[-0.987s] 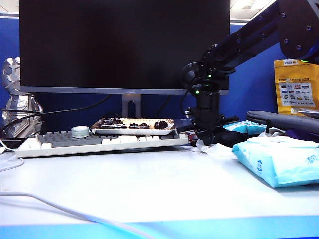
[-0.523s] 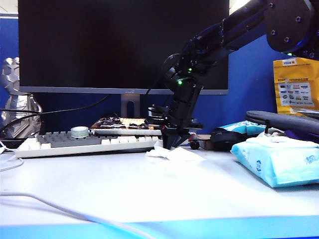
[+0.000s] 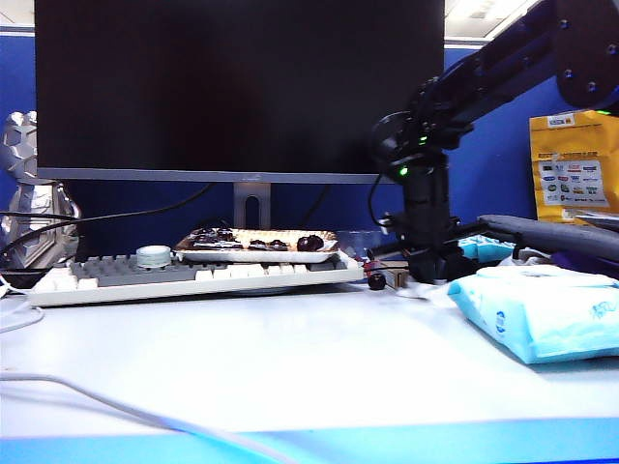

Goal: Use the wet wipes on the table to wipe the cherry juice off the table, then put the wipes back on the table.

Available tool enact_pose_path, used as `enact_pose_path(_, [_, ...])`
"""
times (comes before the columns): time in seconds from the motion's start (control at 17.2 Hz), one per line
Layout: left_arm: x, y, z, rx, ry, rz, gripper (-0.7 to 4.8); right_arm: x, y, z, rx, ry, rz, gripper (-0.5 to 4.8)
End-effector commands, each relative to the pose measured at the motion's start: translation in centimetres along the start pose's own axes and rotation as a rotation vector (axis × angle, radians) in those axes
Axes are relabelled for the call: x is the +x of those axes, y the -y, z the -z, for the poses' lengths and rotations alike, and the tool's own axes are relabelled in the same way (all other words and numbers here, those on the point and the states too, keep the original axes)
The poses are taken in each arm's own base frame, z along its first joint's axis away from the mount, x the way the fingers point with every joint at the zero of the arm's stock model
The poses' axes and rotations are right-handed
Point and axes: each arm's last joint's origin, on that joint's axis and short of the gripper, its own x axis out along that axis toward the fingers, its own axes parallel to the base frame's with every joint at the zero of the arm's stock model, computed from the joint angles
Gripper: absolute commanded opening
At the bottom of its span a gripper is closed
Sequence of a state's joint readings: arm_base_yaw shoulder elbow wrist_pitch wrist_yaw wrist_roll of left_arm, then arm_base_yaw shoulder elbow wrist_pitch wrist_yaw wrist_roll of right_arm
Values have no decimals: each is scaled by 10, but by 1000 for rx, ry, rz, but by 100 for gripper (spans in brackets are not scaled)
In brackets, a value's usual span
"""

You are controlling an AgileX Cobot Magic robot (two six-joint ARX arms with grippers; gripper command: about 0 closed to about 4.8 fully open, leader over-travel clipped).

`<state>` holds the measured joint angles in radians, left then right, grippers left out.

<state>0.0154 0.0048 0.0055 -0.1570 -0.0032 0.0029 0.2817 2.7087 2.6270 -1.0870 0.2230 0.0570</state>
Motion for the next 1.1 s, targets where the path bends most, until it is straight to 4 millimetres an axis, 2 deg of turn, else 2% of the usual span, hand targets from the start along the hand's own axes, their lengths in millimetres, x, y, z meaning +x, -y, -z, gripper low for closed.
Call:
enact_pose_path(0.06, [0,0,1,-3,-10,3,-3,21,-43,14,-151,-56,-282,-5])
enact_pose_path(0.12, [0,0,1,-3,-10,3,-3,20,-48,12,-173,-30,-283,-5])
enact_pose_path(0.23, [0,0,1,-3,-10,3,-3,20,-46,7,-144,26,-85,-5])
enact_pose_path(0.35, [0,0,1,-3,-10,3,-3,22,-36,6,-105,36,83,-5])
enact_pose_path(0.41, [0,0,1,-3,-10,3,-3,23,-21,6,-56,22,218,-5])
enact_pose_path(0.52, [0,0,1,-3,-10,3,-3,26,-14,8,-43,-8,171,-5])
enact_pose_path(0.58, [0,0,1,-3,-10,3,-3,26,-16,8,-71,-18,73,-5])
enact_pose_path(0.64, [0,0,1,-3,-10,3,-3,26,-21,9,-98,-23,-41,-5])
enact_pose_path(0.7, [0,0,1,-3,-10,3,-3,24,-32,10,-129,-27,-224,-5])
enact_pose_path(0.75, [0,0,1,-3,-10,3,-3,19,-48,11,-172,-24,-389,-5])
enact_pose_path(0.81, [0,0,1,-3,-10,3,-3,18,-54,12,-197,-15,-415,-5])
enact_pose_path(0.87, [0,0,1,-3,-10,3,-3,16,-61,12,-213,-4,-370,-5])
enact_pose_path(0.93, [0,0,1,-3,-10,3,-3,16,-62,11,-208,7,-235,-5])
enact_pose_path(0.99, [0,0,1,-3,-10,3,-3,18,-54,10,-156,12,-55,-5])
enact_pose_path(1.1, [0,0,1,-3,-10,3,-3,22,-33,9,-66,-7,52,-5])
